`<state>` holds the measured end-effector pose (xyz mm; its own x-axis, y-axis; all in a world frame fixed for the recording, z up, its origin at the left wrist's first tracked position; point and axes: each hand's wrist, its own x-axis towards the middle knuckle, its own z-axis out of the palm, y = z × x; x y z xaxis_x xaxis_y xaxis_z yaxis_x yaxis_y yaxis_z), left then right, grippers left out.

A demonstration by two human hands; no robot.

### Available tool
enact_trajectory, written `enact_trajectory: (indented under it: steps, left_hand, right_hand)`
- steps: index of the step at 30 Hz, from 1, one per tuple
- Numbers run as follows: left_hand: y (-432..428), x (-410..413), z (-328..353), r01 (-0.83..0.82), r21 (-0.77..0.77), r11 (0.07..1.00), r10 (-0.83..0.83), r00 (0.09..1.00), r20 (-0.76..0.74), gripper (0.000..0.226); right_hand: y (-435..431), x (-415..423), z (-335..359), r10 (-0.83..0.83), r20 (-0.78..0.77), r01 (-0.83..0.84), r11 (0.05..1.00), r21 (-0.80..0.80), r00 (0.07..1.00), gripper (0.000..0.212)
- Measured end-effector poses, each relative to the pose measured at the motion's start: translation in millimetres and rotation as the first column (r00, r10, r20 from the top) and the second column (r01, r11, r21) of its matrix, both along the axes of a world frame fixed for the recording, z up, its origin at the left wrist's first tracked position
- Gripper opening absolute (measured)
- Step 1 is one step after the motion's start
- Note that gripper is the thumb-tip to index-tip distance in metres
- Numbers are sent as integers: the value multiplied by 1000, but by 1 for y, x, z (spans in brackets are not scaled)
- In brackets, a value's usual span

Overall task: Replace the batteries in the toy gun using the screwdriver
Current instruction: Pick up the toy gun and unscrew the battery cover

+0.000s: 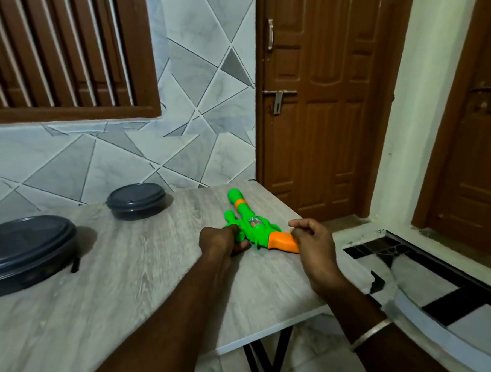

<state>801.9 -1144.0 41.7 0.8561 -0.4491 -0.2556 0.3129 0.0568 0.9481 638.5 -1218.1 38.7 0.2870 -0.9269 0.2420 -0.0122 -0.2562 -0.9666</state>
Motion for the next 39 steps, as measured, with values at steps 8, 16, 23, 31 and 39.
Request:
enact_trajectory:
  steps: [8, 16, 23, 31, 39]
  left_hand:
    - [94, 32, 18, -84, -134, 987, 90, 995, 40, 5]
    - [192, 76, 29, -110, -161, 981, 138, 974, 177, 17]
    - [242, 99, 39, 11, -265, 964, 42, 980, 195, 8]
    - [231, 108, 42, 74, -150, 986, -2, 901, 435, 13]
    - [242, 114, 6, -579, 638, 508, -376, 517, 769, 18]
  right_hand:
    - [37, 42, 18, 194, 53, -197, 978, 63, 980, 15]
    - [101, 94, 32, 718, -82, -641, 662, 388, 691, 18]
    - [139, 124, 31, 927, 107, -801, 248, 544, 360, 57]
    - [177, 132, 14, 853, 446, -849, -7, 528, 271, 40]
    - [174, 146, -1, 674, 592, -862, 135, 489, 442, 25]
